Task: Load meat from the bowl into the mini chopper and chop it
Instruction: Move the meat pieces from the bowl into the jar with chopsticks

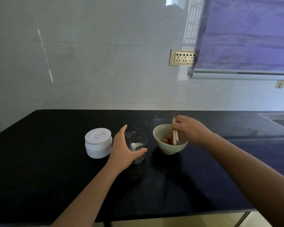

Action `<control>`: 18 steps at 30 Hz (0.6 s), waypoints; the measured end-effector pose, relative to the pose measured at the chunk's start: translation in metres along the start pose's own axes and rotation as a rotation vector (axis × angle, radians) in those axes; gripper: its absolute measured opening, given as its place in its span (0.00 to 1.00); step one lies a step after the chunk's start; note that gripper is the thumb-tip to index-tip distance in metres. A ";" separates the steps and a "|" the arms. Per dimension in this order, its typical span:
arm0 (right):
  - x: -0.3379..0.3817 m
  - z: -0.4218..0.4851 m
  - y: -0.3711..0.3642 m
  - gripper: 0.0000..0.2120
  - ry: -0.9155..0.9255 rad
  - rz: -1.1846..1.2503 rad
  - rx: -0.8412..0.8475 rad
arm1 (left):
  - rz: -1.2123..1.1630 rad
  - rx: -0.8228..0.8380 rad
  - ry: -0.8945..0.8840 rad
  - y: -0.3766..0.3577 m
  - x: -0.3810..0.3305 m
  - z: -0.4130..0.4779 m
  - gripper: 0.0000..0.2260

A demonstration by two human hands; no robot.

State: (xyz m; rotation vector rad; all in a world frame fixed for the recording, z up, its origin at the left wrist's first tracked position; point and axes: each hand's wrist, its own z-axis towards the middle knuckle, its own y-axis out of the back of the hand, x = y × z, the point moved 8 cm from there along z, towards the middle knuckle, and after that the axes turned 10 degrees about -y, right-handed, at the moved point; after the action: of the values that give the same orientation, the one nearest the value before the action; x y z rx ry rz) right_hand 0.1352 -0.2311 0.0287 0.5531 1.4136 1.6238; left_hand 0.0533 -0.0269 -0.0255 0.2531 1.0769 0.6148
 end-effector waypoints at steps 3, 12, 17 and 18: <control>-0.001 0.001 0.020 0.12 -0.038 0.144 -0.141 | -0.003 0.004 -0.002 -0.002 0.001 0.000 0.46; 0.005 -0.009 0.084 0.10 -0.097 0.406 -0.298 | -0.007 0.011 -0.026 -0.006 0.004 0.005 0.43; 0.007 -0.007 0.085 0.10 -0.134 0.504 -0.259 | -0.002 0.022 -0.049 -0.006 0.006 0.005 0.40; 0.007 -0.005 0.082 0.10 -0.136 0.511 -0.237 | 0.000 0.021 -0.051 -0.006 0.006 0.005 0.39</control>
State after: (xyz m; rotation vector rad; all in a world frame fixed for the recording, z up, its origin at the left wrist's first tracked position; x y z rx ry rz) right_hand 0.1006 -0.2242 0.1033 0.9164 1.0074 2.0743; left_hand 0.0614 -0.0277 -0.0307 0.2849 1.0350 0.5944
